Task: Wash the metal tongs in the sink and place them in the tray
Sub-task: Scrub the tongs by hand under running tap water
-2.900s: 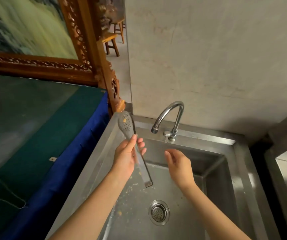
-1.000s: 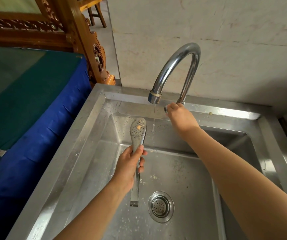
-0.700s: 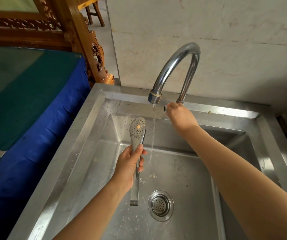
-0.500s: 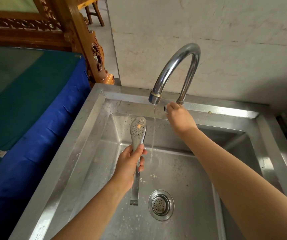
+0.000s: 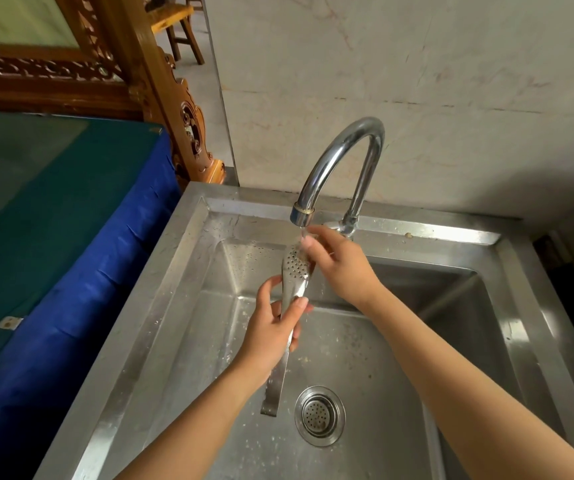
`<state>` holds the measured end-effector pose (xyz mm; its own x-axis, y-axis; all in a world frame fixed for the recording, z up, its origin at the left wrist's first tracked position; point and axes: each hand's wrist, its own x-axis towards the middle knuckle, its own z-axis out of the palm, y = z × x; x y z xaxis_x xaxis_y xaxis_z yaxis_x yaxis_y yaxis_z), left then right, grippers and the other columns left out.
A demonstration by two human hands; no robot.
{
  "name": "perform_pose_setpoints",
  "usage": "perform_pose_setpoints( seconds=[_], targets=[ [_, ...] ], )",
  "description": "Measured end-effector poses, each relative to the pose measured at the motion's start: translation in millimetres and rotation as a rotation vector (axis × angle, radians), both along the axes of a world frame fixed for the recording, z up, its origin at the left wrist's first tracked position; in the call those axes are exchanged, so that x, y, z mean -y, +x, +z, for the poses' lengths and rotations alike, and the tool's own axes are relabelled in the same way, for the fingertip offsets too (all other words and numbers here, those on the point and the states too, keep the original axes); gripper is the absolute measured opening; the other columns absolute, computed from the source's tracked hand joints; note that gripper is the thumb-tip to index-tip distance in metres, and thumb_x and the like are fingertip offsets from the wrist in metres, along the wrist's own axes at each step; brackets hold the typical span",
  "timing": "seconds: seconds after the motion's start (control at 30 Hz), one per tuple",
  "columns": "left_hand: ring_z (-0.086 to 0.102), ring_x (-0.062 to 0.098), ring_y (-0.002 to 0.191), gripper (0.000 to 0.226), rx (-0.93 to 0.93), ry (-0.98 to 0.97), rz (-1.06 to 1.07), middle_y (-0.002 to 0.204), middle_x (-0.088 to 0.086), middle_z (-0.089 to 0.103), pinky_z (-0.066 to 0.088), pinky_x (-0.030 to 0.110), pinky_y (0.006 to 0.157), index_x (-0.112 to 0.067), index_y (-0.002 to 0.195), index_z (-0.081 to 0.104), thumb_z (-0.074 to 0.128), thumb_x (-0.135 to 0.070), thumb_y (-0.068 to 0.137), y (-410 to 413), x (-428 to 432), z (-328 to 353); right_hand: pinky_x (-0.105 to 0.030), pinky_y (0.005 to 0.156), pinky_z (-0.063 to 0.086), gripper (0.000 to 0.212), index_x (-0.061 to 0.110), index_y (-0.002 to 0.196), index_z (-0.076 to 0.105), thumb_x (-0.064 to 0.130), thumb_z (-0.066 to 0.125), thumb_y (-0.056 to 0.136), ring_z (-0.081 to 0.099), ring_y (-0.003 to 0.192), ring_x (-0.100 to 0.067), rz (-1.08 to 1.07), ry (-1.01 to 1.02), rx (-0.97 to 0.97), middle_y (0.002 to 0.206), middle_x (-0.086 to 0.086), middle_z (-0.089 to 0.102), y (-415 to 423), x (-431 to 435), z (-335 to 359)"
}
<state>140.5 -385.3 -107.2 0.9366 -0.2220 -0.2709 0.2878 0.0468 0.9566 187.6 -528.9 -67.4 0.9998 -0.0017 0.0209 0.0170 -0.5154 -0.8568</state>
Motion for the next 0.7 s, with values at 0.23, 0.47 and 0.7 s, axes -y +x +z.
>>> perform_pose_setpoints(
  seconds=[0.23, 0.47, 0.7],
  targets=[
    [0.047, 0.008, 0.045, 0.034, 0.019, -0.009, -0.029, 0.083, -0.002, 0.074, 0.038, 0.021, 0.038, -0.044, 0.110, 0.042, 0.056, -0.022, 0.089, 4, -5, -1, -0.009, 0.053, 0.040, 0.016, 0.026, 0.086, 0.052, 0.024, 0.068, 0.084, 0.051, 0.048, 0.008, 0.003, 0.125, -0.047, 0.063, 0.016, 0.051, 11, -7, 1],
    [0.046, 0.007, 0.045, 0.038, 0.032, 0.058, -0.054, 0.086, 0.002, 0.071, 0.038, 0.021, 0.039, -0.028, 0.125, 0.043, 0.055, -0.019, 0.090, 3, -11, -7, -0.014, 0.054, 0.041, 0.017, 0.000, 0.101, 0.059, 0.012, 0.048, 0.096, 0.047, 0.052, -0.001, 0.045, 0.306, -0.125, 0.067, -0.001, 0.052, 7, -7, -1],
    [0.044, 0.005, 0.047, 0.037, 0.049, 0.072, -0.073, 0.081, -0.004, 0.071, 0.037, 0.020, 0.040, -0.040, 0.120, 0.048, 0.056, -0.020, 0.090, 8, -14, -7, -0.020, 0.055, 0.041, 0.023, 0.019, 0.072, 0.048, 0.021, 0.067, 0.085, 0.045, 0.049, -0.005, 0.002, 0.309, -0.164, 0.052, 0.012, 0.051, 11, -15, 1]
  ],
)
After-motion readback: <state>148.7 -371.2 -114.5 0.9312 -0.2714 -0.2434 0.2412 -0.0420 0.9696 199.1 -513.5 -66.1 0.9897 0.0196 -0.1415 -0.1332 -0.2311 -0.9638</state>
